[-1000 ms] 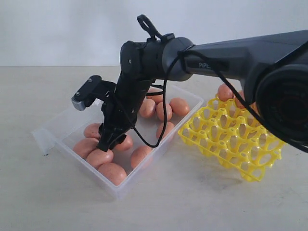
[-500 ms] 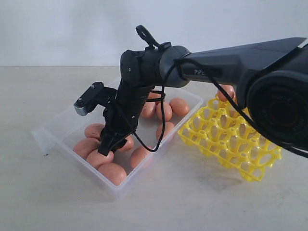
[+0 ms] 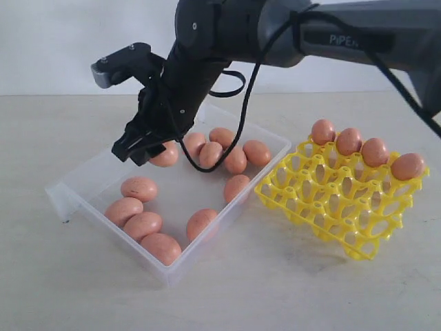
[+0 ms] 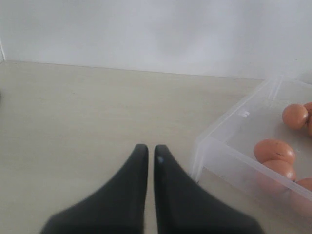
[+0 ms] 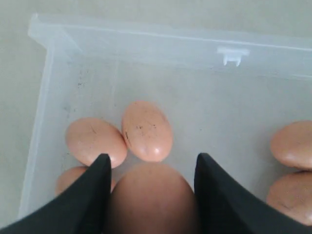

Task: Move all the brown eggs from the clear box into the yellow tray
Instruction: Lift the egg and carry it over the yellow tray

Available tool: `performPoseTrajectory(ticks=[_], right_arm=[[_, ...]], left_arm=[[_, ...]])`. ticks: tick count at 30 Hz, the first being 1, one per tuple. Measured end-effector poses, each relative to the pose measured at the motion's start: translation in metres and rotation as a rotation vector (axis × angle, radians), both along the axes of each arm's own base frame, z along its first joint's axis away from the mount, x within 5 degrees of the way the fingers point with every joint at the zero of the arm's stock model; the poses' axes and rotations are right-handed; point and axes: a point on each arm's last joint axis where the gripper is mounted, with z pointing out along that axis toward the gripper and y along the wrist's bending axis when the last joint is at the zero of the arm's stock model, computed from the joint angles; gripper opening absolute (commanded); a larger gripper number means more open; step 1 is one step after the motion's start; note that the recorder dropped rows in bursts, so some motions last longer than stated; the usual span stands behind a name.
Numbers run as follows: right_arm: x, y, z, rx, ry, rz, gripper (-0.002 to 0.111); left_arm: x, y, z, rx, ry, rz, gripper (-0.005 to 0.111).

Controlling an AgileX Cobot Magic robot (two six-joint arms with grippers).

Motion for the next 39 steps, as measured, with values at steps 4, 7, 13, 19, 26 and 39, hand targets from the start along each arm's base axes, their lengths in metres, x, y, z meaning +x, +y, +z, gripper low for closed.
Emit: performPoseTrajectory(ticks=[4, 7, 13, 19, 26, 39], right_arm=[[-0.010, -0.008, 0.012, 0.048, -0.033, -0.068, 0.000], [-0.027, -0.025, 0.017, 0.124, -0.119, -0.165, 0.000], [-0.094, -0.087, 0.020, 0.306, -0.419, -0.348, 0.000], [-0.142, -0.150, 0.007, 0.507, -0.684, -0.680, 0.000], [-0.135, -0.197, -0.002, 0.732, -0.668, -1.023, 0.000], [-0.059, -0.272, -0.028, 0.948, -0.215, -0.472, 0.000]], left_arm=[[0.000, 0.000, 0.000, 0.000, 0.000, 0.000, 0.004], [0.000, 0.000, 0.000, 0.000, 0.000, 0.000, 0.004], [0.000, 0.000, 0.000, 0.000, 0.000, 0.000, 0.004], [0.000, 0.000, 0.000, 0.000, 0.000, 0.000, 0.004], [0.000, 0.000, 0.000, 0.000, 0.000, 0.000, 0.004], [0.000, 0.000, 0.000, 0.000, 0.000, 0.000, 0.004]])
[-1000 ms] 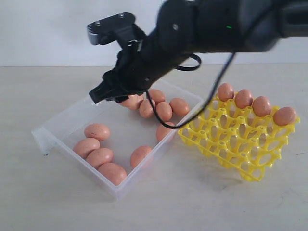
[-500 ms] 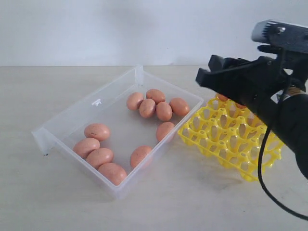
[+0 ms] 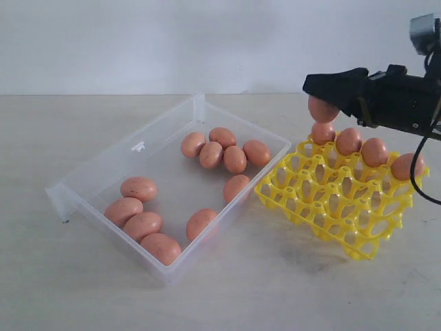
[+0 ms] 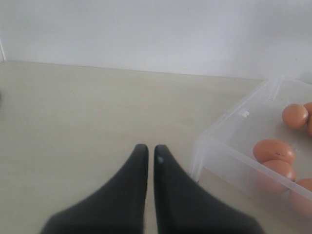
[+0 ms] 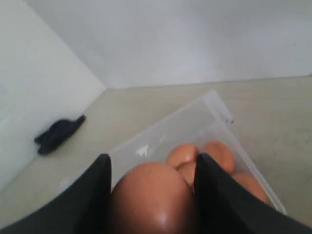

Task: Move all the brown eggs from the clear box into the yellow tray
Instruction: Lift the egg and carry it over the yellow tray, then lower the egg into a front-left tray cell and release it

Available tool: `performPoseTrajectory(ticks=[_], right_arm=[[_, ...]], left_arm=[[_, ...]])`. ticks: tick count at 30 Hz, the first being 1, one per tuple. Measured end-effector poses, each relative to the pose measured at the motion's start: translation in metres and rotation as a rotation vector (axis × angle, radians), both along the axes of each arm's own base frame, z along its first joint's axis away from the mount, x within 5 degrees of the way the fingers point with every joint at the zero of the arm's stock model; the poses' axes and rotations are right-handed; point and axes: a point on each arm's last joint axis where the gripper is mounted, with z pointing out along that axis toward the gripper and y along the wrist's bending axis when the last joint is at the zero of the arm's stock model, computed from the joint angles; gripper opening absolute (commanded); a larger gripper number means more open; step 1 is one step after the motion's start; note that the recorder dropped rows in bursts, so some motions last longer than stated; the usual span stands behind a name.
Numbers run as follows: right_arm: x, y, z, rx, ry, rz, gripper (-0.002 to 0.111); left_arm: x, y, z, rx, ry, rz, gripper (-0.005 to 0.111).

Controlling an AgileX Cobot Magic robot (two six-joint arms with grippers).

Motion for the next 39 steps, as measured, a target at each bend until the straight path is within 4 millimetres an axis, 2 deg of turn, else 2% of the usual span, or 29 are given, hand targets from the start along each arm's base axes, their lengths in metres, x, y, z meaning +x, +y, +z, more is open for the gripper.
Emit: performPoseTrajectory(ticks=[3, 7, 11, 17, 20, 24, 39], right_arm=[[0.017, -0.004, -0.005, -0.106, 0.018, 0.093, 0.000], [0.032, -0.015, -0.006, -0.278, -0.017, 0.006, 0.000], [0.039, -0.020, -0.011, -0.361, -0.069, -0.046, 0.000], [0.049, -0.015, -0.044, -0.482, -0.184, -0.021, 0.000], [0.054, -0.017, -0.064, -0.478, -0.185, -0.040, 0.000], [0.058, -0.020, -0.074, -0.436, -0.166, -0.098, 0.000], [0.061, -0.018, -0.081, -0.422, -0.195, -0.060, 0.000]], left_arm=[[0.000, 0.000, 0.000, 0.000, 0.000, 0.000, 0.004], [0.000, 0.000, 0.000, 0.000, 0.000, 0.000, 0.004], [0.000, 0.000, 0.000, 0.000, 0.000, 0.000, 0.004], [0.000, 0.000, 0.000, 0.000, 0.000, 0.000, 0.004], [0.000, 0.000, 0.000, 0.000, 0.000, 0.000, 0.004], [0.000, 0.000, 0.000, 0.000, 0.000, 0.000, 0.004], [0.000, 0.000, 0.000, 0.000, 0.000, 0.000, 0.004]])
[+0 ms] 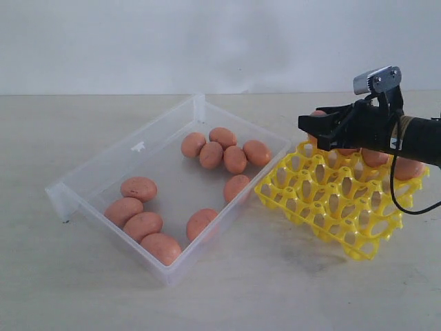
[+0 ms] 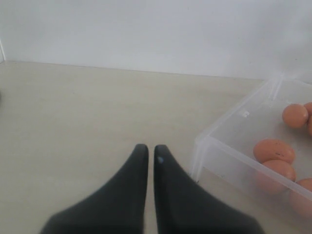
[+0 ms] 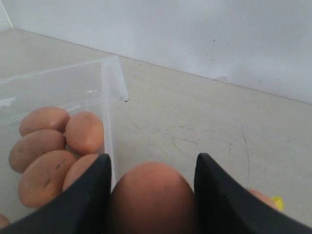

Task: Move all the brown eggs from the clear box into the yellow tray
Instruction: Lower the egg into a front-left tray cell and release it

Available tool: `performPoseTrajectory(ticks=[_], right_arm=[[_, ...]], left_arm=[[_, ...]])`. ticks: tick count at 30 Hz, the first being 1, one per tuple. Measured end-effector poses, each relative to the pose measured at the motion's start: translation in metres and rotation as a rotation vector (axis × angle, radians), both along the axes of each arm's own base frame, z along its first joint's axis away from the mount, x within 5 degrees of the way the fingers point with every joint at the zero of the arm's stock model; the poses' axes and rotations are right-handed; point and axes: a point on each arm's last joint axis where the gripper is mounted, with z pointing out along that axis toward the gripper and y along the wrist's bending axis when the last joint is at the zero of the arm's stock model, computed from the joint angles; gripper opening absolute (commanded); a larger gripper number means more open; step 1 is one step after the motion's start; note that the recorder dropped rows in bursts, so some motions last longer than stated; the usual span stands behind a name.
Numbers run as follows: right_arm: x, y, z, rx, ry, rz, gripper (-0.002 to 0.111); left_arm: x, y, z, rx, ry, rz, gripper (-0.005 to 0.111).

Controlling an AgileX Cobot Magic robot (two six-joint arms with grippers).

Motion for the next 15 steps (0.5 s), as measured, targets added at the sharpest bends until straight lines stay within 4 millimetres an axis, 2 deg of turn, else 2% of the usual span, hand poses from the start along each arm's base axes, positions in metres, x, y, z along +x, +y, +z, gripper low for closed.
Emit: performPoseTrajectory(ticks=[7, 15], right_arm=[[-0.0022, 0.0000, -0.0064, -0.072, 0.037, 0.025, 0.000], [0.0013, -0.0008, -0.0035, -0.089, 0.019, 0.029, 0.000]], left_arm=[[0.0000, 0.0000, 0.0000, 0.000, 0.000, 0.000, 0.004], [0.0000, 0.0000, 0.0000, 0.000, 0.000, 0.000, 0.004]])
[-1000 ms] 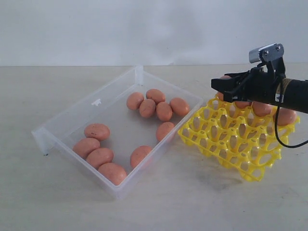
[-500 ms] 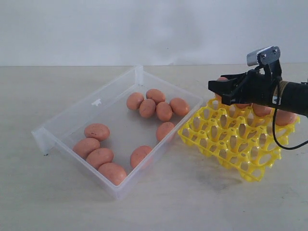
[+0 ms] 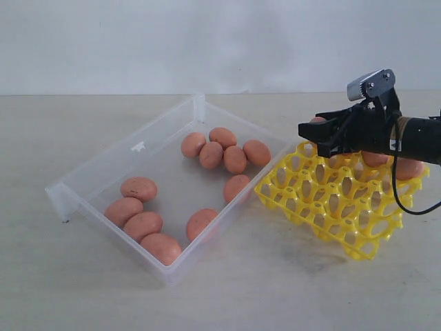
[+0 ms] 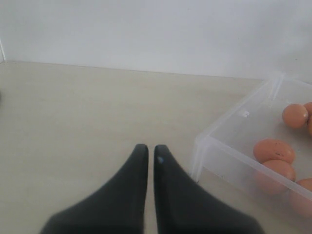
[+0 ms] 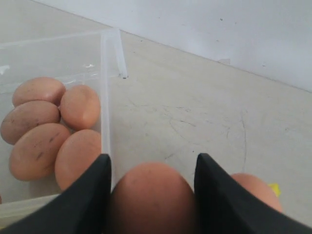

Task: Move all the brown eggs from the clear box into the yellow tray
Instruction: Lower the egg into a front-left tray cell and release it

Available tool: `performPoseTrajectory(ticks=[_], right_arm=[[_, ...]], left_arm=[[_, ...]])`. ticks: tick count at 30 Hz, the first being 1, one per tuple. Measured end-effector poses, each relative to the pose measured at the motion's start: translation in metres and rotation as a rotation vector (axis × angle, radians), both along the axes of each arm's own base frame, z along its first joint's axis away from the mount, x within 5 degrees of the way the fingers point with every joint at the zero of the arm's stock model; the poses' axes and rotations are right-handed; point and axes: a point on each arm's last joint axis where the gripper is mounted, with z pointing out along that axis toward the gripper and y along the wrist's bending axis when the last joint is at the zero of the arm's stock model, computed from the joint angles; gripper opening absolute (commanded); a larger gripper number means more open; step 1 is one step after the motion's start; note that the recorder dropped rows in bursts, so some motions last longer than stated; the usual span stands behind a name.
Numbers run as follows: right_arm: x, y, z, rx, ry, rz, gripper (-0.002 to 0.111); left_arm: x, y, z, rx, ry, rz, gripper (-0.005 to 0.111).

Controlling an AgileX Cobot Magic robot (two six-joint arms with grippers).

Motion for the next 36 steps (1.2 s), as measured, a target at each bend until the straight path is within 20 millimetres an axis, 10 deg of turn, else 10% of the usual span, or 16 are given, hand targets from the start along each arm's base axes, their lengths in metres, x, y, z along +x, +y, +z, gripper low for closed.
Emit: performPoseTrajectory(ticks=[36], right_arm=[[-0.0028, 0.0040, -0.0077, -0.065, 0.078, 0.040, 0.014]], left_arm=[[0.0000, 0.0000, 0.0000, 0.000, 0.000, 0.000, 0.004]])
